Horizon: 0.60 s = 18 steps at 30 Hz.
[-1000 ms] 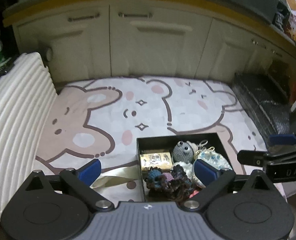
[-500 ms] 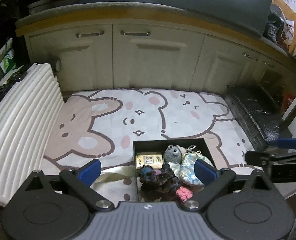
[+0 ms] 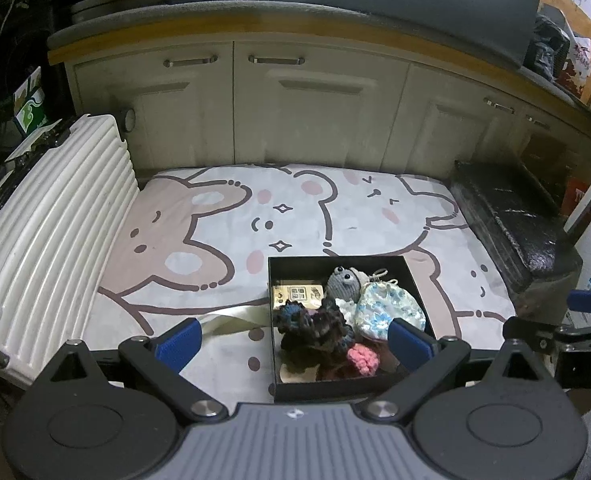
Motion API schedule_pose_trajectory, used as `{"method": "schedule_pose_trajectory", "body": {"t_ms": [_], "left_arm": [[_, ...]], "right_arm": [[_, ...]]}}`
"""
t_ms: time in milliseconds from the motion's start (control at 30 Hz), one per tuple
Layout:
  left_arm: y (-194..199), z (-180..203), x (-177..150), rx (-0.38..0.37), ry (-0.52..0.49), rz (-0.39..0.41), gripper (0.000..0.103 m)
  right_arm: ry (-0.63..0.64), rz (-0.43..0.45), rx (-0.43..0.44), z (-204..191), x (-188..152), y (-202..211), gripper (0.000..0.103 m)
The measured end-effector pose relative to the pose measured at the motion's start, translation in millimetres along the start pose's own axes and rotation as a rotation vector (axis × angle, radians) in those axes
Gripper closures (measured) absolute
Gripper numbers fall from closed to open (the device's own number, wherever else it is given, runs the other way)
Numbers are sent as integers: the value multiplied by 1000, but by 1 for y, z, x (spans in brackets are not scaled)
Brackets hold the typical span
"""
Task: Organize objects
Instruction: 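Open both grippers and withdraw them up from the black box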
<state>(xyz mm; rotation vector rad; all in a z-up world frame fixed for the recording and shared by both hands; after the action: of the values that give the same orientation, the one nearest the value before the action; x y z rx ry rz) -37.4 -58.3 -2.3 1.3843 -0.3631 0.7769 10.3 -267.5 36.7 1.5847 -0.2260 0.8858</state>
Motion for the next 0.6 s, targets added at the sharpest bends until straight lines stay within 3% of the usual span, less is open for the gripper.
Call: {"method": "schedule_pose_trajectory", "body": {"t_ms": [600], "left_arm": [[-9, 3, -22, 59, -46, -64, 4]], "right_arm": [[-25, -46, -44, -4, -22, -21, 0]]}}
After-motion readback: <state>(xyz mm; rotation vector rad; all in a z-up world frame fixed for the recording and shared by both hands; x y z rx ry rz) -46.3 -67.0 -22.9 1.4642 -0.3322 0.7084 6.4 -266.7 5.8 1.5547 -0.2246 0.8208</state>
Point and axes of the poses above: each gripper's, at about its wrist camera, not at the fingertips, and y roughly against the way its jaws point, z to its right, x to its top, the point moved 1 cm from there along -y, roughly the way its jaws point, and after that the axes turned 7 degrees about -x, right-handed, at the moved point
